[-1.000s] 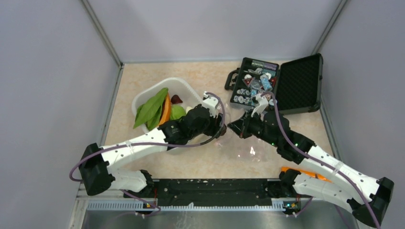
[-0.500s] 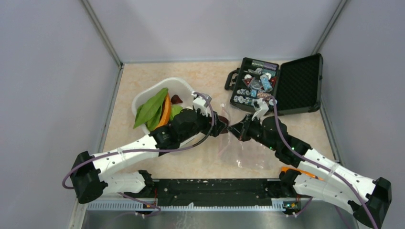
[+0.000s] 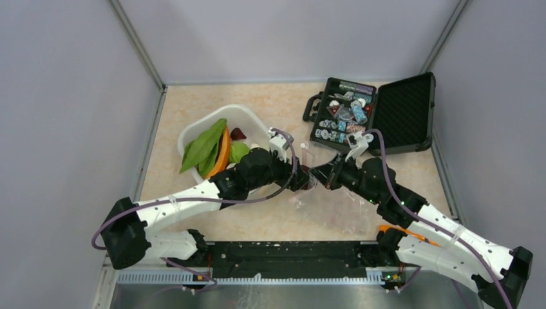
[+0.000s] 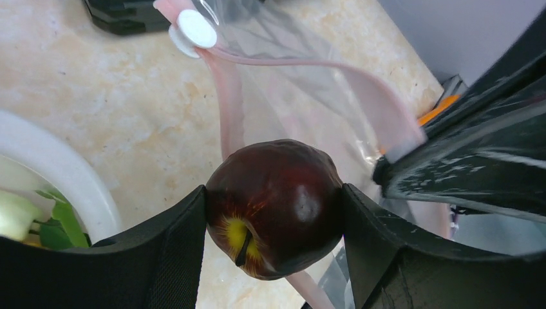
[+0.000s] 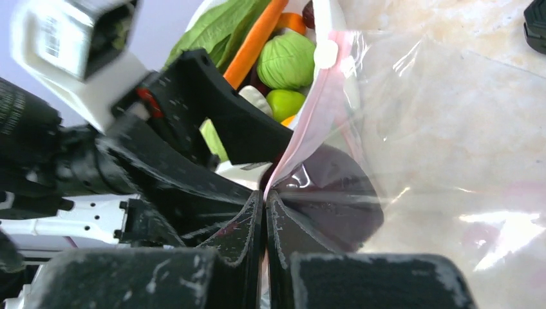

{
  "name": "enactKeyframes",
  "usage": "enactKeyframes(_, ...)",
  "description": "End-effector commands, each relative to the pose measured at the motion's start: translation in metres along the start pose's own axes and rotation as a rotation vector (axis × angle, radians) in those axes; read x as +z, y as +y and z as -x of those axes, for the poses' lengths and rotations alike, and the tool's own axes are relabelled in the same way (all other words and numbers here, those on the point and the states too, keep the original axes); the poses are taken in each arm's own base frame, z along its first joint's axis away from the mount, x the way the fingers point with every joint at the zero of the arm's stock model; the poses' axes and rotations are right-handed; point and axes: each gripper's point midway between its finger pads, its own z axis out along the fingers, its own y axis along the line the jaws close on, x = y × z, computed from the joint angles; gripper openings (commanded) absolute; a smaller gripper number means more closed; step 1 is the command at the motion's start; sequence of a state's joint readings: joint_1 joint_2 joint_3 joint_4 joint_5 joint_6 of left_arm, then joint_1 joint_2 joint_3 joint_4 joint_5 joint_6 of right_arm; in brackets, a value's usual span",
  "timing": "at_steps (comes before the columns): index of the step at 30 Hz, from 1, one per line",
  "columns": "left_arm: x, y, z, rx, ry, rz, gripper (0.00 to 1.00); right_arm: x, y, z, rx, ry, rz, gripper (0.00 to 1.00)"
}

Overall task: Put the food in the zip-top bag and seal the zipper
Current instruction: Place the fake fruit in the zipper food storage bag.

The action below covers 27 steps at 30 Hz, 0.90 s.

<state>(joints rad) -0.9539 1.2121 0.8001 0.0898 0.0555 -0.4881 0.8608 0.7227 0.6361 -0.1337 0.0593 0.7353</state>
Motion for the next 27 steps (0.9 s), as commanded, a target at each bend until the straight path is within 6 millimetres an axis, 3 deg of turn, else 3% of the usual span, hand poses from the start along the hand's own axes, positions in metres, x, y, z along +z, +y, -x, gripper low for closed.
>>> enactKeyframes(1, 0.005, 0.005, -0.004, 0.024, 0.035, 0.045, 0.35, -0.008, 0.030, 0.037, 0.012, -0.099, 0.075, 0.00)
enactKeyframes(5, -0.004, 0.035, -0.001, 0.090, 0.028, 0.205, 0.34, -0.009, 0.028, 0.037, -0.007, -0.091, 0.063, 0.00)
enactKeyframes(12, -0.010, 0.054, 0.008, 0.154, 0.046, 0.331, 0.34, -0.008, 0.035, 0.033, -0.068, -0.043, 0.083, 0.00)
enactKeyframes(15, -0.010, 0.041, 0.016, 0.139, 0.018, 0.273, 0.35, -0.005, 0.030, 0.028, -0.048, -0.036, 0.070, 0.00)
enactKeyframes(22, -0.019, -0.022, 0.045, 0.057, -0.144, -0.050, 0.37, 0.007, 0.009, 0.018, 0.031, -0.066, 0.014, 0.00)
enactKeyframes(24, -0.022, -0.028, 0.045, 0.033, -0.146, -0.079, 0.37, 0.010, 0.005, 0.014, 0.040, -0.070, 0.010, 0.00)
enactKeyframes(27, -0.025, -0.021, 0.043, 0.010, -0.151, -0.042, 0.38, 0.013, 0.000, 0.013, 0.042, -0.066, -0.016, 0.00)
